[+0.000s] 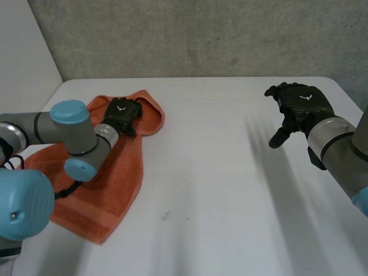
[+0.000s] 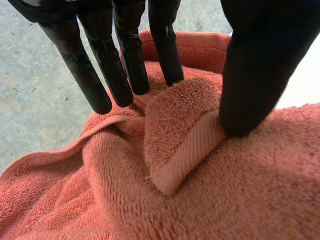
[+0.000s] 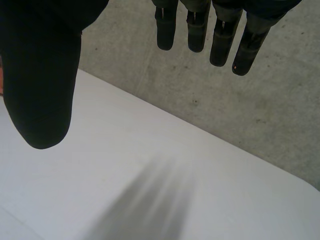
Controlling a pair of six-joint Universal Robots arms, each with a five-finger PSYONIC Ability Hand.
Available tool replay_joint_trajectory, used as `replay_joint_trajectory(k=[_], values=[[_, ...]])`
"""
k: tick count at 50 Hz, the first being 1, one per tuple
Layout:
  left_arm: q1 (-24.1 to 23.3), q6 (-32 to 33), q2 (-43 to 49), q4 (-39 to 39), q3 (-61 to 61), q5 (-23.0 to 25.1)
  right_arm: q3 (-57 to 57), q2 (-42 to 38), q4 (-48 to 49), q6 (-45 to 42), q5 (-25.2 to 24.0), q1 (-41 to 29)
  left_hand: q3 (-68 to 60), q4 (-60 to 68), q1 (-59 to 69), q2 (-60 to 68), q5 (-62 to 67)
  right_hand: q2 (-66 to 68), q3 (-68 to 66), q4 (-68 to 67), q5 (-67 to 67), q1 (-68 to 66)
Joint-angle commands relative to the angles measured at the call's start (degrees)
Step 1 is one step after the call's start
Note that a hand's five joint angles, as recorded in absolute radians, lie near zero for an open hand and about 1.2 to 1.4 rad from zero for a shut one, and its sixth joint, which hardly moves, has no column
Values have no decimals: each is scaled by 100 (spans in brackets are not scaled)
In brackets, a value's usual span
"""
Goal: Fold the laundry
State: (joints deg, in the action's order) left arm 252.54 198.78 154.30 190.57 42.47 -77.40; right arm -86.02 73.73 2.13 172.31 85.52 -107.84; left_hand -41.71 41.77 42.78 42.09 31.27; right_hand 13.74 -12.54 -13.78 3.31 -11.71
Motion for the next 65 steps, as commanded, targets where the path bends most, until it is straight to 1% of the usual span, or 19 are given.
replay_joint_trajectory(k=[1, 2, 3, 4, 9, 16, 17, 23, 28, 31, 32, 35, 36, 39, 44, 46, 55, 62, 65], values=[[6, 29, 188, -2, -327, 6, 7, -104, 16, -65, 0, 0, -2248, 2241, 2141, 2210, 2292, -374, 254, 378, -331, 171], [6, 29, 197, -2, -371, -3, 7, -104, 16, -83, 0, 0, -3249, 3243, 3142, 3211, 3294, -374, 254, 378, -331, 171], [6, 29, 197, -2, -371, -3, 7, -104, 16, -92, 0, 0, -3259, 3253, 3152, 3221, 3304, -374, 254, 378, -331, 171], [6, 29, 197, -2, -371, -12, 7, -104, 16, -109, 0, 0, -3823, 3817, 3716, 3785, 3868, -374, 254, 378, -331, 171], [6, 55, -40, 42, -257, -65, 24, -52, 16, -118, 0, 0, -3829, 3823, 3722, 3791, 3873, -374, 254, 378, -331, 171], [-12, 38, -1761, 243, 761, -179, 191, -51, -28, -66, 87, 61, -3829, 3823, 3722, 3791, 3873, -374, 254, 378, -331, 171], [-12, 38, -1763, 244, 763, -179, 226, -51, -54, -57, 114, 70, -3829, 3823, 3722, 3791, 3873, -374, 254, 378, -331, 171], [-205, -225, -3737, 446, 1544, -153, 270, -78, -107, 189, 105, 79, -3829, 3823, 3722, 3791, 3873, -374, 254, 378, -331, 171], [-372, -507, -4724, 306, 1896, -126, 332, -95, -169, 890, 0, 158, -3829, 3823, 3722, 3791, 3873, -374, 254, 378, -331, 171], [-433, -612, -5234, 43, 2046, -126, 350, -95, -195, 1200, -167, 219, -3829, 3823, 3722, 3791, 3873, -374, 254, 378, -331, 171], [-442, -630, -5339, -28, 2063, -135, 367, -104, -239, 1418, -472, 228, -3829, 3823, 3722, 3791, 3873, -374, 254, 378, -331, 171], [-530, -657, -5770, -300, 2081, -126, 376, -139, -301, 1534, -756, 193, -3829, 3823, 3722, 3791, 3873, -374, 254, 378, -331, 171], [-565, -665, -5867, -353, 2072, -135, 411, -261, -457, 1665, -1130, 176, -3829, 3823, 3722, 3791, 3873, -374, 254, 378, -331, 171], [-671, -665, -6192, -441, 2029, -135, 525, -438, -695, 1841, -1397, 79, -3829, 3823, 3722, 3791, 3873, -374, 254, 378, -331, 171], [-715, -674, -6386, -485, 1914, -153, 788, -649, -1161, 2420, -1652, -509, -3829, 3823, 3722, 3791, 3873, -374, 254, 378, -331, 171], [-785, -674, -6448, -512, 1879, -179, 973, -780, -1355, 2929, -1758, -921, -3829, 3823, 3722, 3791, 3873, -374, 254, 378, -331, 171], [-961, -674, -6536, -547, 1879, -267, 1666, -1702, -1198, 4248, -1714, -2310, -3829, 3823, 3722, 3791, 3873, -374, 254, 378, -331, 171], [-970, -674, -6509, -565, 1905, -407, 2370, -2310, -1118, 4540, -1697, -2979, -3829, 3823, 3722, 3791, 3873, -374, 254, 378, -331, 171], [-961, -674, -6536, -573, 1932, -469, 2801, -2661, -1100, 4549, -1329, -3217, -3829, 3823, 3722, 3791, 3873, 2451, -2570, -2446, 2494, -2653]])
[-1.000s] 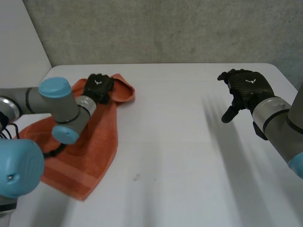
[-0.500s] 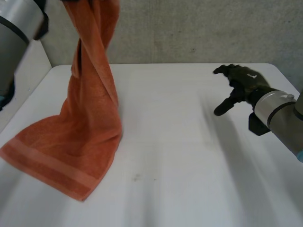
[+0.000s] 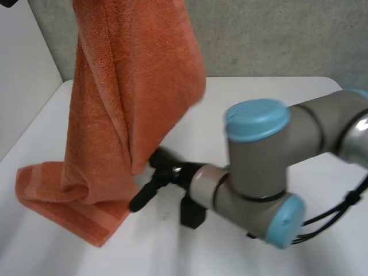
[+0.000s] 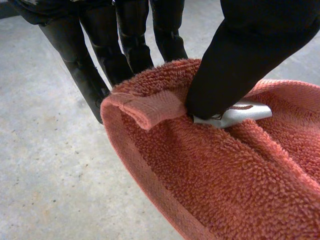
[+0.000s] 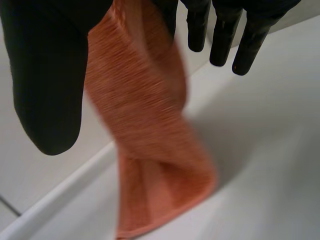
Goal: Fold the laundry
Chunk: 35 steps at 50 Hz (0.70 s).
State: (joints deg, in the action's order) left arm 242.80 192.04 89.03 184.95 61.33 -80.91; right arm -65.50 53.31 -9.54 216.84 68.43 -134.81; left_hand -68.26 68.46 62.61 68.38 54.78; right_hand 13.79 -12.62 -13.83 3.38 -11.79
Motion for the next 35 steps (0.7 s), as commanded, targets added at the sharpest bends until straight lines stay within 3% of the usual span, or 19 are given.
replay_joint_trajectory(k=[1, 2, 7, 12, 14, 22, 27, 35], values=[[13, 0, -17, -12, 55, -118, 793, -647, 67, 87, 538, -520, -1174, 1154, 1739, 1162, 1522, 3671, -3788, -3667, 3712, -3871], [13, 0, -17, -12, 63, -118, 811, -656, 49, 61, 914, -511, -1174, 1154, 1739, 1162, 1522, 6591, -6708, -6588, 6632, -6791], [83, -62, -43, -12, 221, -135, 610, -279, 32, -202, 1883, -371, -1174, 1154, 1739, 1162, 1522, 6621, -6738, -6617, 6662, -6821], [215, -219, -219, -12, 441, -144, -94, 707, 155, -1223, 2016, 342, -1174, 1154, 1739, 1162, 1522, 6621, -6738, -6617, 6662, -6821], [355, -325, -236, -12, 538, -135, -515, 1548, 452, -1863, 2025, 1122, -1174, 1154, 1739, 1162, 1522, 6621, -6738, -6617, 6662, -6821], [1059, -1116, -236, -3, 1030, -118, -561, 3351, 797, -2663, 1885, 1634, -1174, 1154, 1739, 1162, 1522, 6621, -6738, -6617, 6662, -6821], [1410, -1581, -158, -3, 1564, -118, -376, 3388, -107, -3506, 1446, 1643, -1174, 1154, 1739, 1162, 1522, 6621, -6738, -6617, 6662, -6821], [1604, -1644, 317, 32, 2779, -83, -604, 2537, -513, -4096, 1410, 1187, -1174, 1154, 1739, 1162, 1522, 6621, -6738, -6617, 6662, -6821]])
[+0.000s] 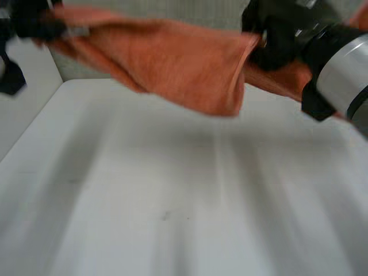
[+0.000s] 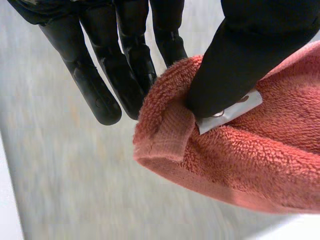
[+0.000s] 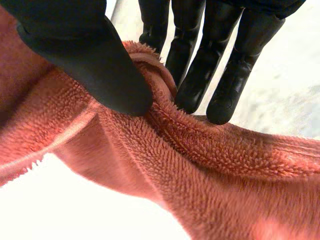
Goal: Fold the laundry
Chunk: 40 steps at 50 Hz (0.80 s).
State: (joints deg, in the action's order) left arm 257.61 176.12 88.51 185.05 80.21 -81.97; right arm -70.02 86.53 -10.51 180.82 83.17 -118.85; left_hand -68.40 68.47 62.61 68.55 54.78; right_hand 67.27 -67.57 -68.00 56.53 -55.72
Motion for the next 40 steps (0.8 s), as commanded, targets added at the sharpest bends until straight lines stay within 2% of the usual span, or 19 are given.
replay_joint_trajectory(k=[1, 6, 8, 13, 15, 16, 17, 18, 19, 25, 28, 32, 35, 38, 40], values=[[131, -60, 717, 57, 1466, 23, -230, -1048, -461, -634, -55, -541, -1160, 1153, 1739, 1145, 1522, 1273, -1243, -1200, 1347, -2428], [131, -60, 1160, 119, 1902, 6, -503, -1814, -610, -821, -29, -736, -1160, 1153, 1739, 1145, 1522, 1273, -1243, -1200, 1347, -2428], [158, -34, 1597, 206, 2234, -3, -644, -2148, -610, -803, -11, -753, -1160, 1153, 1739, 1145, 1522, 1273, -1243, -1200, 1347, -2428], [290, -8, 1740, 216, 2359, -12, -758, -2711, -610, -803, 50, -902, -758, 751, 1338, 744, 1121, 1273, -1243, -1200, 1347, -2428], [473, -8, 1732, 207, 2368, -12, -750, -2721, -637, -803, 103, -999, 143, -151, 436, -158, 219, -1532, 1563, 1606, -1459, 377], [561, 1, 1688, 198, 2351, -3, -732, -2695, -637, -803, 129, -1008, 1216, -1223, -636, -1230, -853, -2695, 2726, 2769, -2622, 1541], [579, 1, 1661, 189, 2316, 6, -715, -2651, -637, -803, 156, -1008, 1926, -1933, -1346, -1940, -1563, -3556, 3587, 3630, -3483, 2401], [580, 1, 1661, 189, 2315, 6, -671, -2494, -637, -803, 208, -999, 1933, -1940, -1353, -1948, -1571, -4165, 4195, 4238, -4091, 3010], [597, 19, 1470, 172, 2263, 23, -662, -2362, -637, -803, 226, -956, 3565, -3572, -2985, -3580, -3203, -4237, 4267, 4310, -4164, 3082], [483, 212, 941, 137, 2219, 76, -644, -1605, -628, -812, 297, -929, 4572, -4580, -3993, -4587, -4210, -5061, 5092, 5135, -4988, 3906], [228, 335, 659, 137, 2201, 76, -696, -1377, -628, -846, 288, -789, 4927, -4934, -4348, -4942, -4565, -5180, 5210, 5253, -5106, 4025], [-562, 765, 80, 172, 2306, 85, -828, -1078, -628, -873, 288, -455, 5348, -5355, -4768, -5362, -4985, -5180, 5210, 5253, -5106, 4025], [-983, 1064, 44, 163, 2359, 146, -1127, -735, -540, -952, 209, 63, 5331, -5338, -4751, -5346, -4969, -5146, 5177, 5220, -5073, 3991], [-1764, 1660, 114, 154, 2482, 269, -1294, -621, -496, -1110, 182, 423, 5264, -5271, -4684, -5279, -4902, -5163, 5193, 5236, -5090, 4008], [-2082, 1907, 175, 163, 2526, 278, -1425, -568, -470, -1241, 174, 625, 5230, -5237, -4651, -5245, -4868, -5146, 5177, 5220, -5073, 3991]])
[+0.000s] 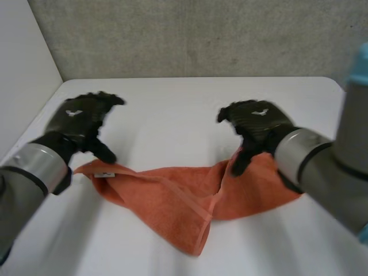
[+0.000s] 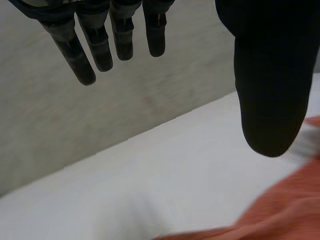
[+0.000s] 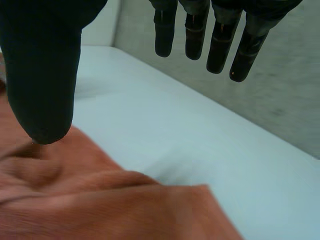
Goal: Fold the laundry
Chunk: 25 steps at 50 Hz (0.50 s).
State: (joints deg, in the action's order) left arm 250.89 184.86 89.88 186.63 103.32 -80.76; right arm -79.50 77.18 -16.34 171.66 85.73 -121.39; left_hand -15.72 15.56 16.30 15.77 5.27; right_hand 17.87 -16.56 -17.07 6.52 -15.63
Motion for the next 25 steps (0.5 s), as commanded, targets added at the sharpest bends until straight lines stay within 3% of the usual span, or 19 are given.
replay_joint_trajectory(k=[1, 6, 10, 16, 19, 25], values=[[-1560, 1139, 82, 4, 223, 157, -662, 377, 140, -518, -91, 1089, -71, 87, 14, 66, 117, -224, 93, 143, -89, -1], [-2333, 1693, 713, 31, 206, 26, -1050, 386, 263, -739, -197, 1293, -1059, 1075, 1001, 1054, 1104, -224, 93, 144, -89, -1], [-2641, 1808, 1109, 75, 127, -167, -1322, 403, 421, -774, -250, 1416, -1333, 1349, 1275, 1328, 1378, -224, 93, 144, -89, -1], [-2809, 1834, 1540, 347, -5, -739, -1911, 474, 816, -862, -451, 1671, -2324, 2340, 2266, 2319, 2369, -224, 93, 144, -89, -1], [-2809, 1834, 1699, 575, -40, -1019, -2043, 474, 878, -932, -487, 1733, -3396, 3412, 3339, 3392, 3442, -224, 93, 144, -89, -1], [-2818, 1834, 1831, 1049, -67, -1223, -2237, 465, 993, -1029, -496, 1838, -4712, 4728, 4654, 4707, 4757, -224, 93, 144, -89, -1]])
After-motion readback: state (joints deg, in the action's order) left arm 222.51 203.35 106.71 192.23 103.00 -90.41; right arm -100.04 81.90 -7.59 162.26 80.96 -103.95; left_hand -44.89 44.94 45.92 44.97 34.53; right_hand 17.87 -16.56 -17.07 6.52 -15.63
